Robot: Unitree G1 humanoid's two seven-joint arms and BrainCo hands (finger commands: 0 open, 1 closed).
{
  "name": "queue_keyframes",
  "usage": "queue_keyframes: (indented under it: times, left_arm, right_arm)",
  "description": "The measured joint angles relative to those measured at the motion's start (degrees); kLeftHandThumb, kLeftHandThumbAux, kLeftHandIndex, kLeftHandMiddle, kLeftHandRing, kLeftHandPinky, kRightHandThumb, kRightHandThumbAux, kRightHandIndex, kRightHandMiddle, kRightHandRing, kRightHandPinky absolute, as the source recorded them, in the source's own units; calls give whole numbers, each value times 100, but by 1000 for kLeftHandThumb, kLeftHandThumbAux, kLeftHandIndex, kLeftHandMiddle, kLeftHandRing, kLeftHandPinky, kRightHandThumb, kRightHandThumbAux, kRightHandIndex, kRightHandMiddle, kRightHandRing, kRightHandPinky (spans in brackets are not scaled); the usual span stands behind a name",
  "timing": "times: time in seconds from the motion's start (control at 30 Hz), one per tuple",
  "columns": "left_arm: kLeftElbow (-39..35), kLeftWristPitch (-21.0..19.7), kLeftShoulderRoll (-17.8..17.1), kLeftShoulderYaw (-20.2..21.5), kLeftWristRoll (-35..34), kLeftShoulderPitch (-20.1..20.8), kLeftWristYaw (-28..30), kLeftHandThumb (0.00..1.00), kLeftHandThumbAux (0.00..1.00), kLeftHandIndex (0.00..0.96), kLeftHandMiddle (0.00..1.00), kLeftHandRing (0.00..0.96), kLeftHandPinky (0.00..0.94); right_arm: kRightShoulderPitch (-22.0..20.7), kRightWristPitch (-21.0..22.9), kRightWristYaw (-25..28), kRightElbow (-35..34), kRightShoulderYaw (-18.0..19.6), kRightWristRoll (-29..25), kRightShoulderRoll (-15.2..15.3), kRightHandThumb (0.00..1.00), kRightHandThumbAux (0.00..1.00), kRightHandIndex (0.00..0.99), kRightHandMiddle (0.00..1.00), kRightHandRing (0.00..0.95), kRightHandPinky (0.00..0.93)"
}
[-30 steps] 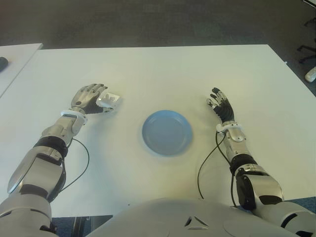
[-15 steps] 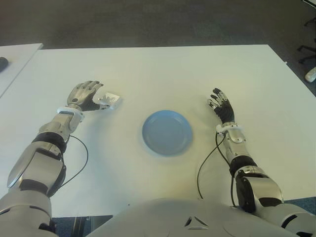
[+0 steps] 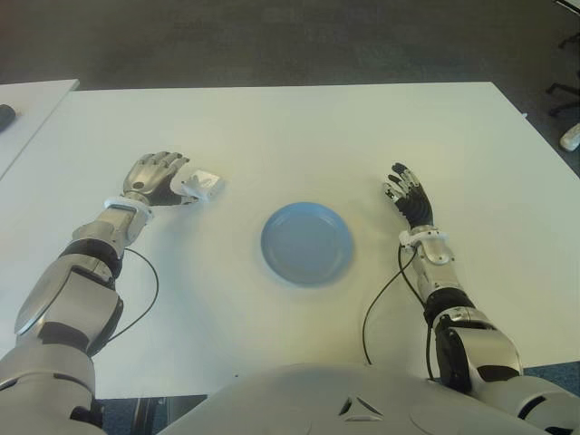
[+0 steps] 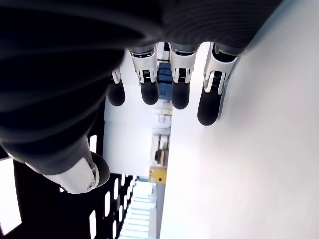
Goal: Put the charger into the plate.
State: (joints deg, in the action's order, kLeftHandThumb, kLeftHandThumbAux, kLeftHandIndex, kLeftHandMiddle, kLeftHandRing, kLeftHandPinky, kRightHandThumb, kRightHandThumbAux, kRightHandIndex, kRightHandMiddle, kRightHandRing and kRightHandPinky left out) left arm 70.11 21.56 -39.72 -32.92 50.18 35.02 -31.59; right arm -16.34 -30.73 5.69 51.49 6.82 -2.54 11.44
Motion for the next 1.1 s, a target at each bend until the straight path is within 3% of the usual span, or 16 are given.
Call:
queue_keyframes:
  times: [0.37,1.1]
  left_arm:
    - [23,85,4,-288,109,118,-13,407,434,97,108,102,119]
    - [9,454,6,-815,393,277,-79,414,412,116,112,99,112]
  right_arm:
    - [277,204,-9,-458,-6,-2,-25,314,673,102,115,117,164]
    - [426,233,-14,-646,-31,13,-45,316,678,97,115,104,140]
